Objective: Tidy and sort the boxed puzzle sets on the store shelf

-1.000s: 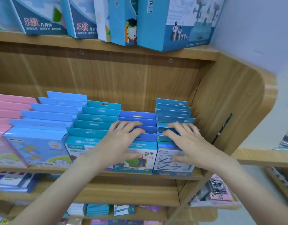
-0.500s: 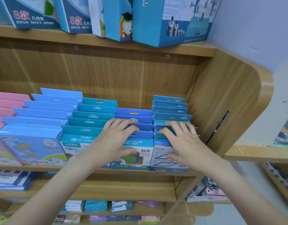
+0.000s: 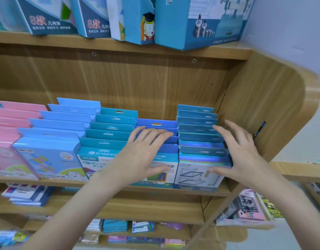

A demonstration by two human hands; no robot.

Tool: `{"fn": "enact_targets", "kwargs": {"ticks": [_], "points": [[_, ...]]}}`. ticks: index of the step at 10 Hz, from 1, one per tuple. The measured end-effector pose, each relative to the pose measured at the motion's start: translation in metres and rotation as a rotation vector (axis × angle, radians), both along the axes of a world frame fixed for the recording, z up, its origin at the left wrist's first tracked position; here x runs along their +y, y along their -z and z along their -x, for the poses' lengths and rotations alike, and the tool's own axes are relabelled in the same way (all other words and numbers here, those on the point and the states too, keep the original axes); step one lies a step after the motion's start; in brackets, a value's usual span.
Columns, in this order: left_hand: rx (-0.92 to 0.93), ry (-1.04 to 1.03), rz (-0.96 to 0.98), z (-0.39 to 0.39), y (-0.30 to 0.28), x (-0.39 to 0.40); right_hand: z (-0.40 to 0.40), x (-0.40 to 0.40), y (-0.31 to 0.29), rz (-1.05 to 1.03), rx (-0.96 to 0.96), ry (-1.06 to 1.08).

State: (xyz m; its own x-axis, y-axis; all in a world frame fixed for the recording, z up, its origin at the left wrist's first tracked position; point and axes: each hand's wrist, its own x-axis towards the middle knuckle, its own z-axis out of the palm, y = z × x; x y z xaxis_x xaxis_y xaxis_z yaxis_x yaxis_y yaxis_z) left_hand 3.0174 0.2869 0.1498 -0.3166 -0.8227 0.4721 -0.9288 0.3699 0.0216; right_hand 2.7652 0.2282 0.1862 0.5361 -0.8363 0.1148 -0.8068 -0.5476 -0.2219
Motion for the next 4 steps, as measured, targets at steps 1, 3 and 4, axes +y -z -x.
{"fn": "enact_targets", "kwargs": {"ticks": [1,3,4], "points": [[0.006,0.017,0.0,0.013,0.004,-0.007,0.001,0.008,0.013,-0.12,-0.079,0.001],[0.012,0.03,-0.023,0.014,0.011,-0.014,-0.011,0.015,0.027,-0.106,-0.093,-0.021],[0.017,0.043,-0.008,0.012,0.008,-0.011,-0.008,0.015,0.018,-0.09,-0.068,-0.015]]}}
